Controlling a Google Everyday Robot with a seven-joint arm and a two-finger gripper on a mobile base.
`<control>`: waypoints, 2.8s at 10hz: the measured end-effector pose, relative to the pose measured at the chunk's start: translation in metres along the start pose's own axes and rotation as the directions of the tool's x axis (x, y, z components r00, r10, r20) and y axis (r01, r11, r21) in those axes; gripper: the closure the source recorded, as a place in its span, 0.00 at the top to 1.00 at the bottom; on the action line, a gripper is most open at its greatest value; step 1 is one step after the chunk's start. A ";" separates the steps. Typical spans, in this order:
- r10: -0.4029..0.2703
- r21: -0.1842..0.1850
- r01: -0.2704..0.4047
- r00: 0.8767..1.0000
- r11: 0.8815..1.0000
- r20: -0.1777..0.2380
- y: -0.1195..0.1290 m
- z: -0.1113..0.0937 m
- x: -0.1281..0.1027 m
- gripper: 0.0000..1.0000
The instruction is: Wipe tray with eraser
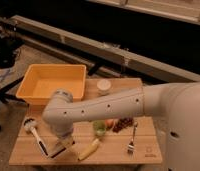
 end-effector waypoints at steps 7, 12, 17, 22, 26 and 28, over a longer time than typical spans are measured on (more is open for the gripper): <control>-0.072 0.057 0.071 0.997 0.996 0.009 -0.018 -0.053 -0.027 0.14; -0.081 0.062 0.081 0.997 0.995 0.005 -0.030 -0.053 -0.024 0.14; -0.098 0.064 0.097 0.995 0.993 0.015 -0.114 -0.049 0.019 0.14; -0.097 0.088 0.092 0.993 0.992 0.059 -0.190 -0.061 0.059 0.14; -0.053 0.156 0.041 0.996 0.987 0.076 -0.223 -0.084 0.072 0.14; -0.007 0.195 -0.008 0.997 0.981 0.073 -0.233 -0.088 0.073 0.14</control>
